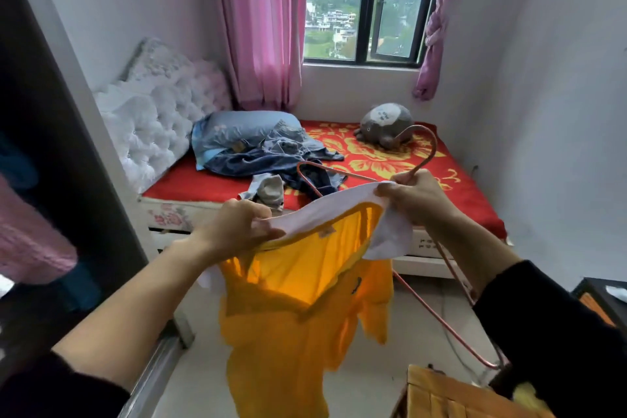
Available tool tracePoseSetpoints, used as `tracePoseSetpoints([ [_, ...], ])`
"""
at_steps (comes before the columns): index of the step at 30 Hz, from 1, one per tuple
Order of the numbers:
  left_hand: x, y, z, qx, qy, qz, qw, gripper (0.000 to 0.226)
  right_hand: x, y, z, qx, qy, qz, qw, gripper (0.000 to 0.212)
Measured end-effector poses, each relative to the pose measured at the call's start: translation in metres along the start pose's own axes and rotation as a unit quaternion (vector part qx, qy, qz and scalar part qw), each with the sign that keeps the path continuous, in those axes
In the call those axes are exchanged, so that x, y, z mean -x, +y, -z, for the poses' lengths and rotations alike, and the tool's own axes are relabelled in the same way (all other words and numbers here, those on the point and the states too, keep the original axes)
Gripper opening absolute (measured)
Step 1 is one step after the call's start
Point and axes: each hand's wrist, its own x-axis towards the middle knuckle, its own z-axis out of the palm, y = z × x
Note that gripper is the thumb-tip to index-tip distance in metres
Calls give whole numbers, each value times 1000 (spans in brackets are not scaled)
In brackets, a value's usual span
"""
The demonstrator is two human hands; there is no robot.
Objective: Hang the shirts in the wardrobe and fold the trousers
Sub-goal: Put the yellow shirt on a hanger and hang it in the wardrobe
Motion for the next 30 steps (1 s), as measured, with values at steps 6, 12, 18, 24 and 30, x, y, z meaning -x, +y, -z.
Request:
tracePoseSetpoints([
  [6,-1,-16,-33,-2,-11,73,997,19,-5,18,14,-24,15,-9,1000,16],
  [12,-8,16,-65,397,97,313,857,20,-9,35,20,0,1,12,1000,17],
  [18,-40,60,-38,472,-6,293,832,24,0,62,39,27,-70,10,997,24],
  [24,-63,78,-38,415,-31,314,853,28,12,90,67,-152,-11,21,988,20],
  [30,-58,73,-39,381,-29,350,855,36,29,138,87,-269,-120,-84,952,20],
])
